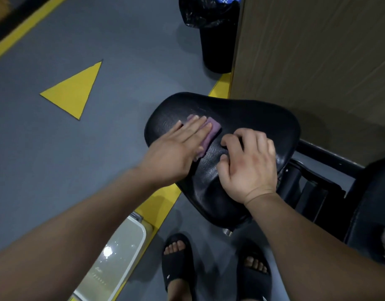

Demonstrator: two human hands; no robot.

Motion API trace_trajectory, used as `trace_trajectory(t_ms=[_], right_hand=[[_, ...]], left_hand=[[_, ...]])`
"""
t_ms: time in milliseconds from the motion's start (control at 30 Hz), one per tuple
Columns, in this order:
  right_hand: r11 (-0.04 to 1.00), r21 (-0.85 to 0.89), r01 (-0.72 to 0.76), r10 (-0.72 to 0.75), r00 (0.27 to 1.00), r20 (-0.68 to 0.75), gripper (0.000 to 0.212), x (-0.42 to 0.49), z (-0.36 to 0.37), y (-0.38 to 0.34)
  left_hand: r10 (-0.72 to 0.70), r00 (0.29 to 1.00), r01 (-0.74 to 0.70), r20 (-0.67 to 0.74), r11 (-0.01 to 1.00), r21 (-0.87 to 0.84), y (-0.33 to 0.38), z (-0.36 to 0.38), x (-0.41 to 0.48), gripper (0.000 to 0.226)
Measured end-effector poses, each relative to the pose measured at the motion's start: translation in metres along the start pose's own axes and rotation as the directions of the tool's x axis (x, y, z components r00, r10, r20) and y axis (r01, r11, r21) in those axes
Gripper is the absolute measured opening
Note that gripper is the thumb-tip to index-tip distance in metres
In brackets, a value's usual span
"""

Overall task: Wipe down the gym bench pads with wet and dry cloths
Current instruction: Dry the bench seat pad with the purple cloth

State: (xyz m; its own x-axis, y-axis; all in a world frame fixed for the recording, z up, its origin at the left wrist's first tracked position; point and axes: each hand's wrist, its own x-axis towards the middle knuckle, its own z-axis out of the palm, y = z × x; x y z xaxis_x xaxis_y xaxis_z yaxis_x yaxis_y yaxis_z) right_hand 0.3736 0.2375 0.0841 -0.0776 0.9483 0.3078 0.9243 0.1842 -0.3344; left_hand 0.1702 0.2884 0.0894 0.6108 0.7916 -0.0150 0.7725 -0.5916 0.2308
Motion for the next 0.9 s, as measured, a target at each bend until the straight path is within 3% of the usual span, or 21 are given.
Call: trace_trajectory(t_ms=[100, 233, 400, 633, 733, 833, 900], right_hand=[[1.0, 0.01, -0.002, 0.002, 1.0, -0.018, 0.029, 0.0, 0.001, 0.0], [1.0, 0.011, 0.003, -0.002, 1.0, -0.026, 0.03, 0.0, 0.002, 0.0], [1.0, 0.018, 0.004, -0.004, 0.999, -0.038, 0.03, 0.0, 0.003, 0.001], [1.0, 0.007, 0.013, -0.012, 0.999, -0.049, 0.03, -0.001, 0.004, 0.0], [1.0, 0.011, 0.015, -0.015, 0.999, -0.051, 0.029, -0.002, 0.004, 0.0], [1.0, 0.016, 0.015, -0.015, 0.999, -0.053, 0.027, -0.002, 0.005, 0.001], [1.0, 0.017, 0.016, -0.015, 0.998, -0.058, 0.026, -0.002, 0.006, 0.001]], left_hand=[[-0.201, 0.979, 0.202, -0.042, 0.979, 0.011, -0.022, -0.004, 0.021, 0.057], [-0.408, 0.913, 0.403, -0.013, 0.905, -0.136, -0.055, -0.009, 0.074, 0.047], [-0.644, 0.744, 0.663, 0.178, 0.679, -0.314, -0.077, -0.026, 0.102, 0.049], [-0.768, 0.596, 0.775, 0.234, 0.473, -0.42, -0.079, -0.034, 0.058, 0.05], [-0.797, 0.558, 0.789, 0.232, 0.422, -0.447, -0.078, -0.031, 0.042, 0.038], [-0.816, 0.533, 0.791, 0.223, 0.387, -0.473, -0.072, -0.028, 0.029, 0.042], [-0.802, 0.563, 0.749, 0.197, 0.395, -0.532, -0.069, -0.021, 0.019, 0.039]])
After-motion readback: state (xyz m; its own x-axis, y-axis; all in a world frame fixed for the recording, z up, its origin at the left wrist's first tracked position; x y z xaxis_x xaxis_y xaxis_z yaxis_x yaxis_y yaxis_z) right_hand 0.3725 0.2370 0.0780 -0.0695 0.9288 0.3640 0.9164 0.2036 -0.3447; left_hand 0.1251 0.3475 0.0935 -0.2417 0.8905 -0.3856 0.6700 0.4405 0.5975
